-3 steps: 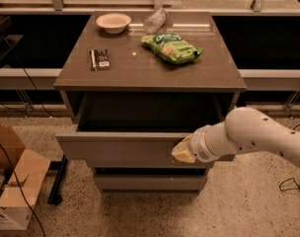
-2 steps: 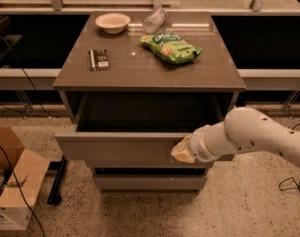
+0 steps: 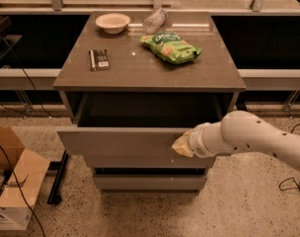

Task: Close top drawer

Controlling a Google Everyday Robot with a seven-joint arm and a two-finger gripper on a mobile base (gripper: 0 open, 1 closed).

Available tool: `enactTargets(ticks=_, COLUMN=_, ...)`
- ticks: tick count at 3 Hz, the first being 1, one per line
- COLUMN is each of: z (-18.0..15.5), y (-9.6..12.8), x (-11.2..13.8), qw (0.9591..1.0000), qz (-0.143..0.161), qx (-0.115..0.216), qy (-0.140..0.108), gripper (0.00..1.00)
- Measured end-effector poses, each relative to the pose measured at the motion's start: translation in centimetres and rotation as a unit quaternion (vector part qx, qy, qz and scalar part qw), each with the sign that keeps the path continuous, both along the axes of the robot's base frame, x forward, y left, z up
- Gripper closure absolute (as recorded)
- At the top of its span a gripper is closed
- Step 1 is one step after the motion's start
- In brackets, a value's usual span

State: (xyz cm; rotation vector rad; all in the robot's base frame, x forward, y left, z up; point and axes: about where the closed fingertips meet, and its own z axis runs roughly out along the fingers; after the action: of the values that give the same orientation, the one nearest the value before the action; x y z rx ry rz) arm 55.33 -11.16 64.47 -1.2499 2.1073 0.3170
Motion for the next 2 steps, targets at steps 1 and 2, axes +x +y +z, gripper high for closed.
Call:
enactTargets(ticks=1, z=-0.3, y=-1.4, x=2.0, qw=0.9996, qz=-0.024, qx=0.002, qy=-0.017, gripper=0.86)
enactTargets(ticks=2, z=-0.3, y=-2.7, x=3.5, qw=0.9985, qz=-0.045, qx=0.009, qy=-0.028, gripper=0.64)
